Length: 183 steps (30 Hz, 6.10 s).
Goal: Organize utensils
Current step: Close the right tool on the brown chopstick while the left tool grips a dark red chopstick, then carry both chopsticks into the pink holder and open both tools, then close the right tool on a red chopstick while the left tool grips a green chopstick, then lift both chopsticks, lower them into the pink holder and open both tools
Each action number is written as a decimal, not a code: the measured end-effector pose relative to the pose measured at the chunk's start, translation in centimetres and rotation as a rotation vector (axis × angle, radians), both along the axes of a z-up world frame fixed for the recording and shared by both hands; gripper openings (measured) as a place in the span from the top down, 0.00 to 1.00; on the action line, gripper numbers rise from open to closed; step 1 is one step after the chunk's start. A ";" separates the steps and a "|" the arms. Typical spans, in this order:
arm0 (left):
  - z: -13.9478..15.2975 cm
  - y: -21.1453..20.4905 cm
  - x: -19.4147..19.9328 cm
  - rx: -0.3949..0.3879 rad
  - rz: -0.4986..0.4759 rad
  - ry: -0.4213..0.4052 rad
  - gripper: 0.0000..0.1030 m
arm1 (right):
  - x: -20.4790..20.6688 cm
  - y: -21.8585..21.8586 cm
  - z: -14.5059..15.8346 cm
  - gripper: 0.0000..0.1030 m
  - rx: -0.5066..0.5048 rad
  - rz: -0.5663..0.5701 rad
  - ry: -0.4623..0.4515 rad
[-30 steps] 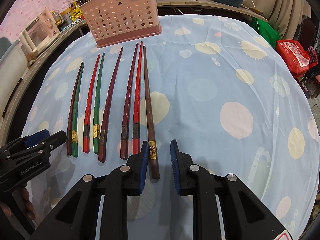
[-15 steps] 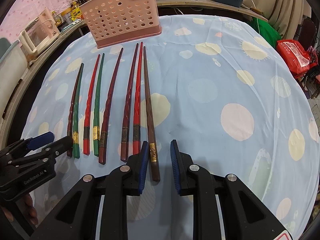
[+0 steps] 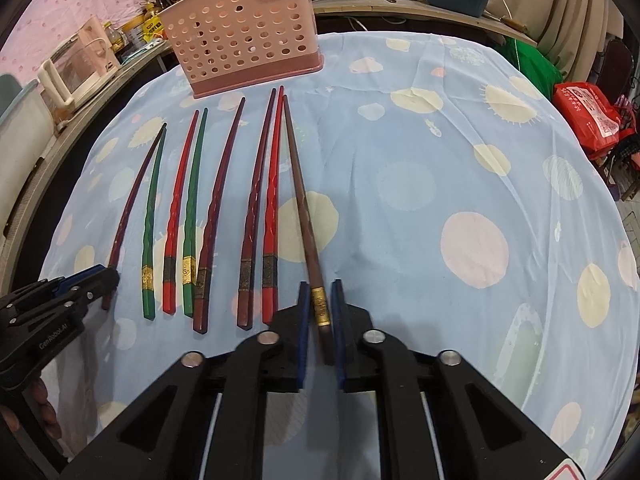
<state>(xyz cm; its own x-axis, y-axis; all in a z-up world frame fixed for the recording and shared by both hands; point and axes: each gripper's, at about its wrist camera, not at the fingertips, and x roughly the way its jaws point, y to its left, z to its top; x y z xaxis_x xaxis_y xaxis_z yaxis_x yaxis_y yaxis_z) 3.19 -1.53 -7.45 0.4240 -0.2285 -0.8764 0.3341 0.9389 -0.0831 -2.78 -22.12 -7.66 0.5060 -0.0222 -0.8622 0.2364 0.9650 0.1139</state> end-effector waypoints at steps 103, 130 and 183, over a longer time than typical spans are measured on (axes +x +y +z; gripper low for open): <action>2.6 -1.8 0.7 -0.011 0.049 -0.105 0.52 | 0.3 2.0 1.1 0.69 -0.046 0.059 -0.045; 0.0 -3.4 0.6 0.024 0.026 -0.049 0.48 | 0.7 1.9 -0.1 0.78 -0.043 0.047 -0.028; 10.5 2.0 0.1 -0.033 0.041 -0.247 0.93 | 1.3 1.2 12.4 0.93 0.016 0.081 -0.276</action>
<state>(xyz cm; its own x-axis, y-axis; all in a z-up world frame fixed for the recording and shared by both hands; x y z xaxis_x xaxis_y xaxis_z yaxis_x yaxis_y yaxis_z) 3.29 0.42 3.03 0.6341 -0.2332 -0.7373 0.3099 0.9502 -0.0341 -1.43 -20.94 4.71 0.7215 0.0400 -0.6913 0.1169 0.9770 0.1785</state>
